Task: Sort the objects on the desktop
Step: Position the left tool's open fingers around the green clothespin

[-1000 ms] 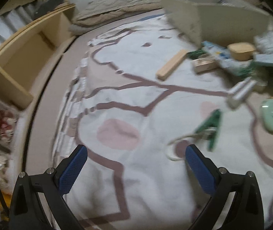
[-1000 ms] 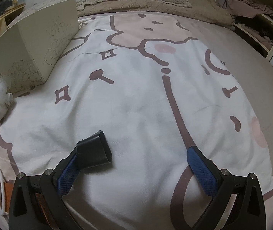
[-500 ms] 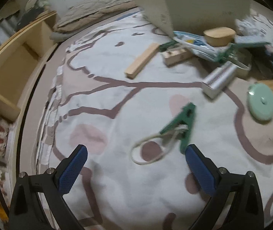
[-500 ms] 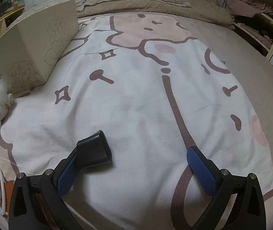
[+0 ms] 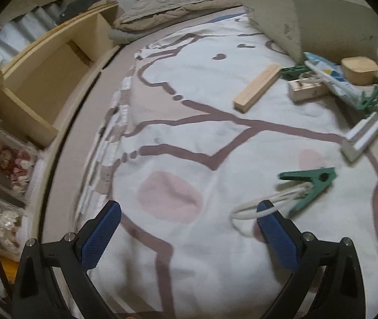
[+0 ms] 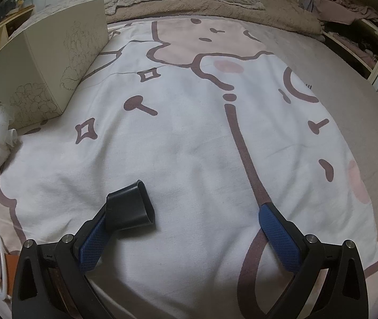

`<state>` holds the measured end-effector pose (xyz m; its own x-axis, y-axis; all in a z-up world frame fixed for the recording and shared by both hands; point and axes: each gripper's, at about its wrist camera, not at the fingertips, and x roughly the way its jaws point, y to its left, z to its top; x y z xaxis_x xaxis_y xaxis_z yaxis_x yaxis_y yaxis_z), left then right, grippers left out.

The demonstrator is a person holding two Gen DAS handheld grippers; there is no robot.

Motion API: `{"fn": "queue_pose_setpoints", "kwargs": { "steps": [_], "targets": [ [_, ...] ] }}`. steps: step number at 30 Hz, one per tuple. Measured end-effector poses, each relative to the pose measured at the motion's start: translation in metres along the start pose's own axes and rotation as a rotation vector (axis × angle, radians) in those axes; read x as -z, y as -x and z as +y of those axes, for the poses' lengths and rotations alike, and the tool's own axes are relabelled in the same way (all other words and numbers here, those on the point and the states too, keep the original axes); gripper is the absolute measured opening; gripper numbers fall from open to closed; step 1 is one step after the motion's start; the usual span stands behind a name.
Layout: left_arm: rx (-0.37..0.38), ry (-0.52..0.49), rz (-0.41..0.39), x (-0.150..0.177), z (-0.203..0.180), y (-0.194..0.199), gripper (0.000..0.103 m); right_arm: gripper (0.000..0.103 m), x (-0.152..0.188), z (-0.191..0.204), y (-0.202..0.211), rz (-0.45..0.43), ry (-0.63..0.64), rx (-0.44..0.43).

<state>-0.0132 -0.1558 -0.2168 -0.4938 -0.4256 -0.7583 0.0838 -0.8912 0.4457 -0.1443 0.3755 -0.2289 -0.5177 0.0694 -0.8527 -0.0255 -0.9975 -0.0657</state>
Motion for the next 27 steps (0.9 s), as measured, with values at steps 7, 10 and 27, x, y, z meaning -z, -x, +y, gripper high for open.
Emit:
{"fn": "queue_pose_setpoints", "kwargs": {
  "steps": [7, 10, 27],
  "targets": [
    [0.074, 0.043, 0.037, 0.000, 0.015, 0.004, 0.103, 0.103, -0.001, 0.001, -0.003, 0.009, 0.004, 0.002],
    [0.137, -0.011, 0.045, 0.003, 0.005, 0.011, 0.103, 0.103, -0.002, -0.001, -0.003, 0.017, 0.001, -0.005],
    [-0.021, -0.131, 0.013, -0.046, -0.002, -0.001, 0.103, 0.103, -0.001, -0.002, -0.005, 0.002, -0.005, -0.017]
  ]
}}
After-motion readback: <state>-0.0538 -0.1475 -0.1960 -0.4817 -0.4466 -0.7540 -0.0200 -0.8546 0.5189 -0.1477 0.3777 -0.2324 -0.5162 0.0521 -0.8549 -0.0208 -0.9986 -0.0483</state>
